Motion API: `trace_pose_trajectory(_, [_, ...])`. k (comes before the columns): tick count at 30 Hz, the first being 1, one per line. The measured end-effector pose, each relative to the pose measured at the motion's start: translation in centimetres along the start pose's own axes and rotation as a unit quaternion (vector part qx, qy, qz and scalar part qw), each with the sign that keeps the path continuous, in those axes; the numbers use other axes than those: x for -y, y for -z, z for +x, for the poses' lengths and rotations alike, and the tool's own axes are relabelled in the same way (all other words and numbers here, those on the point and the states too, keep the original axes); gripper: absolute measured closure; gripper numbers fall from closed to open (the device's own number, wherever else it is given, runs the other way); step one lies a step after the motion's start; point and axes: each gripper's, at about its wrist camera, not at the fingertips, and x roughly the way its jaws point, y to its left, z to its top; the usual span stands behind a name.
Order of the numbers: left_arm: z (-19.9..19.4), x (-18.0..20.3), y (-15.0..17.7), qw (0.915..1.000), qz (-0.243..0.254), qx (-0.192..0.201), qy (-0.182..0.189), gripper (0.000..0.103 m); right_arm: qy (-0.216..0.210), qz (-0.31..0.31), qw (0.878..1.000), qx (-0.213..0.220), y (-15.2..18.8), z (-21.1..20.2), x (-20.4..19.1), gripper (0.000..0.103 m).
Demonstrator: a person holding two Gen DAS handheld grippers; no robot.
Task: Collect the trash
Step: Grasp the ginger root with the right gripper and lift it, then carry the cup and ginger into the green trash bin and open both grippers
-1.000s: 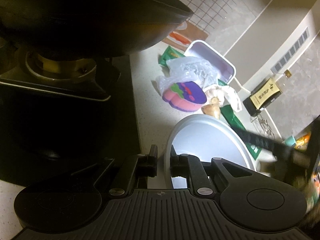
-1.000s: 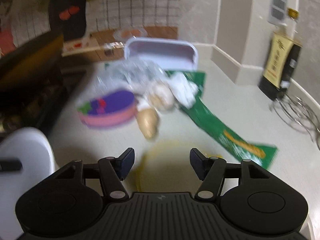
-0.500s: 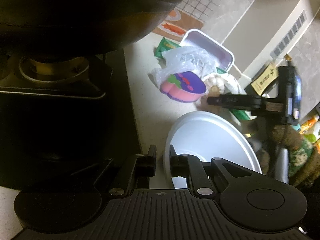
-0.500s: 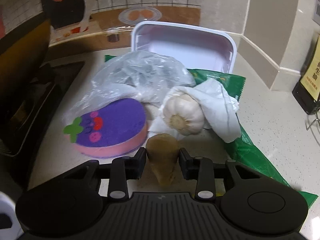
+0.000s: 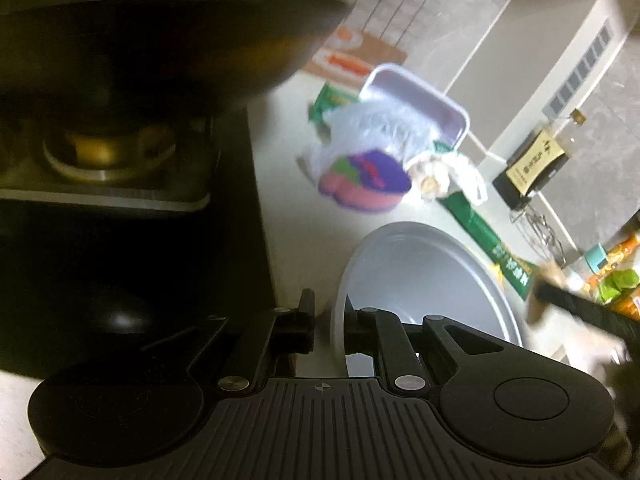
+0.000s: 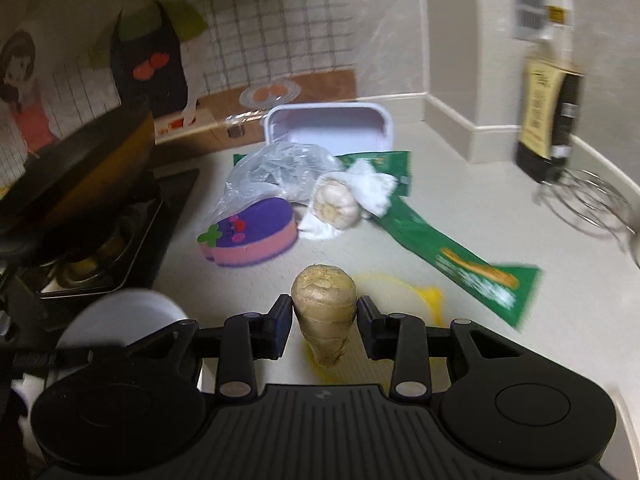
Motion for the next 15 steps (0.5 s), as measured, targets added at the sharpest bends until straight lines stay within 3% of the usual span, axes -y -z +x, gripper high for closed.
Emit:
trace_pose_trajectory(4, [-1.2,1.8,-0.2,0.9996,0.022,0.007,0.014,0.089,0.008,0.041,0.999,0.006,3.5,-4.2,2.2,0.068])
trace_pose_trajectory(8, [-2.3,5.1,1.5,0.9972,0.055,-0.014,0.049,0.090,0.025,0.107,0.994,-0.010,8.4,-6.8,5.2,0.068])
trace_pose_trajectory(12, [-2.5,9.4,5.3,0.9913,0.103,-0.048,0.066,0.090,0.030,0.191,0.981,-0.030,14.8,-8.5,8.6,0.068])
trace_pose_trajectory(15, [-1.0,12.7,9.4,0.9817,0.136,-0.101,0.087,0.090,0.064,0.215,0.973,-0.052,19.8,-9.7,10.2,0.068])
